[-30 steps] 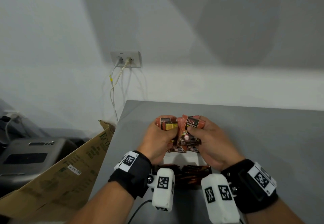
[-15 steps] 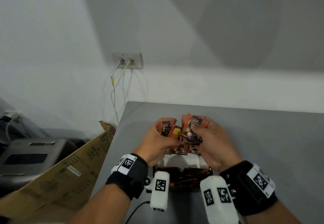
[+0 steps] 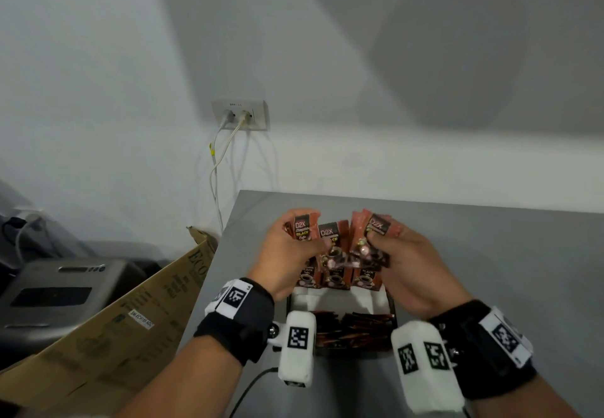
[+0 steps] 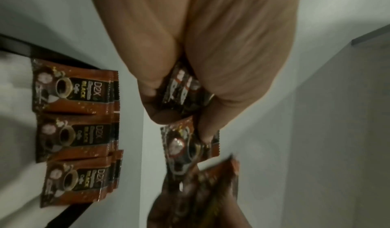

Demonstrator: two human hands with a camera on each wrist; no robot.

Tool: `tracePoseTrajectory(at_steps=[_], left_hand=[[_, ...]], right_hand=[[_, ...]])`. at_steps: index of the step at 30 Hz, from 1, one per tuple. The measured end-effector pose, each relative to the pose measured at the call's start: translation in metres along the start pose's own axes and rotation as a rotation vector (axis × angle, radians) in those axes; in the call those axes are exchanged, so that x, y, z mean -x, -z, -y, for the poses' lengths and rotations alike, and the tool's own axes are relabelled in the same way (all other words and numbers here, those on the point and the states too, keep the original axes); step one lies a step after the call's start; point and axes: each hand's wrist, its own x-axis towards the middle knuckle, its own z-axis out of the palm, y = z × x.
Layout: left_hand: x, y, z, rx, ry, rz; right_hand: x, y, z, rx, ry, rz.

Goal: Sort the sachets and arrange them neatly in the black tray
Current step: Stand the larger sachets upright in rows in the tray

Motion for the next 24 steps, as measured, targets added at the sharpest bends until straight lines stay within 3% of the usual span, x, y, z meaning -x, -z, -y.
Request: tracePoseTrajectory(at_steps=[4, 9, 13, 19, 24], left_hand=[[0.005, -0.013, 0.001, 0.022, 0.053, 0.059], [0.01, -0.002, -0.001, 0.295, 0.266, 0.125], [0.015, -0.002, -0.001, 0.165, 0.208, 0.164], [0.017, -0.014, 0.005, -0.047, 0.101, 0.188], [0.017, -0.01, 0.007, 0.043, 0.195, 0.193]], right_hand=[[-0.005, -0.006, -0.016, 0.229, -0.015, -0.041], [-0.004, 0.005, -0.017, 0.045, 0.003, -0.061], [0.0, 0.008, -0.011, -0.042, 0.001, 0.007], [0.0, -0.003, -0.016, 0.053, -0.027, 0.038], [0.0, -0.004, -0.02, 0.009, -0.051, -0.015]])
